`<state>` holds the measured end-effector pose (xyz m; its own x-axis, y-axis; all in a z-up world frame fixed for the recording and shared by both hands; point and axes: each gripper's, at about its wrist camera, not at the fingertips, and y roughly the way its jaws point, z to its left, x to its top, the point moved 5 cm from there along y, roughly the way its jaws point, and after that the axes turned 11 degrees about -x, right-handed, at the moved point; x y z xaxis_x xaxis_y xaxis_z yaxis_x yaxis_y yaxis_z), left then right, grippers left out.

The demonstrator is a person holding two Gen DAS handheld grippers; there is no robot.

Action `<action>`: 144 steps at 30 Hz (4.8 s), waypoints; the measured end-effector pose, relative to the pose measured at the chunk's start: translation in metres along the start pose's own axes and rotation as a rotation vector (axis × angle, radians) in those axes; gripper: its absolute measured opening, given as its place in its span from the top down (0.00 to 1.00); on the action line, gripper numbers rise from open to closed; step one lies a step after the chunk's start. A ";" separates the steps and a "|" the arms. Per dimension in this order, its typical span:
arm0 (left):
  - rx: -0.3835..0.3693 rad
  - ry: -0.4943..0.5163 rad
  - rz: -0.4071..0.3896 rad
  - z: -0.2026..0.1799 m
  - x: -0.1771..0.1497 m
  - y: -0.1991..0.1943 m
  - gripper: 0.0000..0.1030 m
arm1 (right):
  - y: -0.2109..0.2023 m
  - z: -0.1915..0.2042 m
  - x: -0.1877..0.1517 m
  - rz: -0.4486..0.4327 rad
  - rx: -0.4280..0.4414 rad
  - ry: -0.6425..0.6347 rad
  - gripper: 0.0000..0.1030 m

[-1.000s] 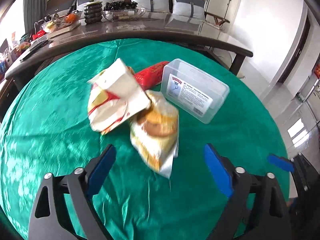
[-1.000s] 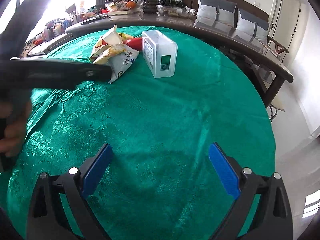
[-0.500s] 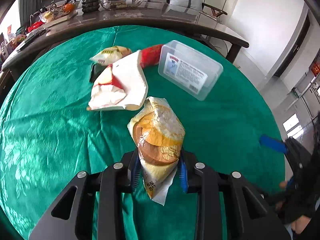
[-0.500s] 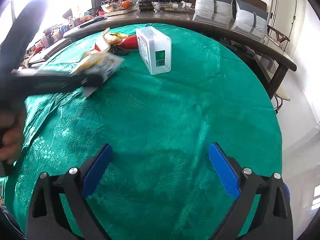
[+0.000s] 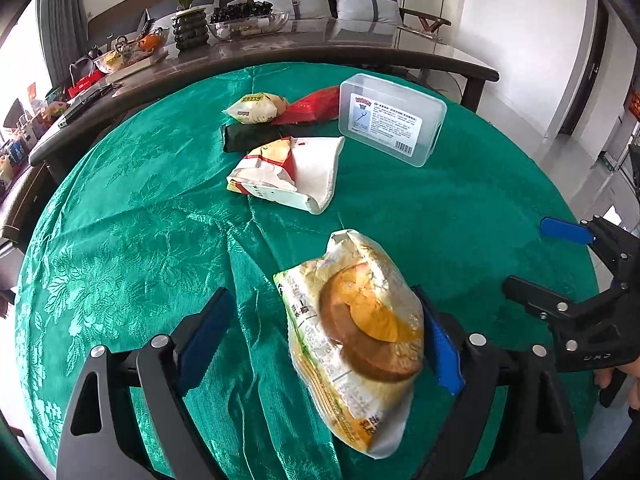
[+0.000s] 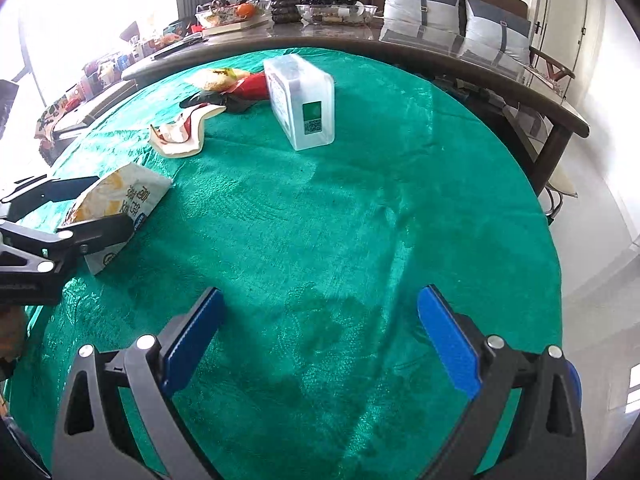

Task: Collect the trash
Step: 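Grasp the yellow bread bag with the left tool, then grasp the clear plastic box with the right tool while the left tool holds the bread bag, then carry the bread bag and plastic box to the blue wastebasket and release both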

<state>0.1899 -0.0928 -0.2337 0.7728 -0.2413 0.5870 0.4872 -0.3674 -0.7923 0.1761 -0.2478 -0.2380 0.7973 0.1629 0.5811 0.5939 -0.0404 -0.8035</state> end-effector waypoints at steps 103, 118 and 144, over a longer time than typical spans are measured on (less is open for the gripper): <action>-0.109 0.022 0.096 -0.019 0.004 -0.016 0.71 | -0.008 -0.026 0.060 0.234 -0.004 0.055 0.41; -0.476 0.175 0.080 -0.216 0.048 -0.003 0.75 | -0.077 -0.248 -0.021 0.170 -0.158 0.390 0.41; -0.591 0.298 0.326 -0.472 0.021 0.217 0.40 | -0.038 -0.418 -0.190 0.248 -0.229 0.853 0.24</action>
<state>0.1202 -0.6013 -0.3145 0.6566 -0.6239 0.4240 -0.1141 -0.6377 -0.7617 0.0473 -0.6888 -0.2639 0.6594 -0.6562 0.3669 0.3294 -0.1865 -0.9256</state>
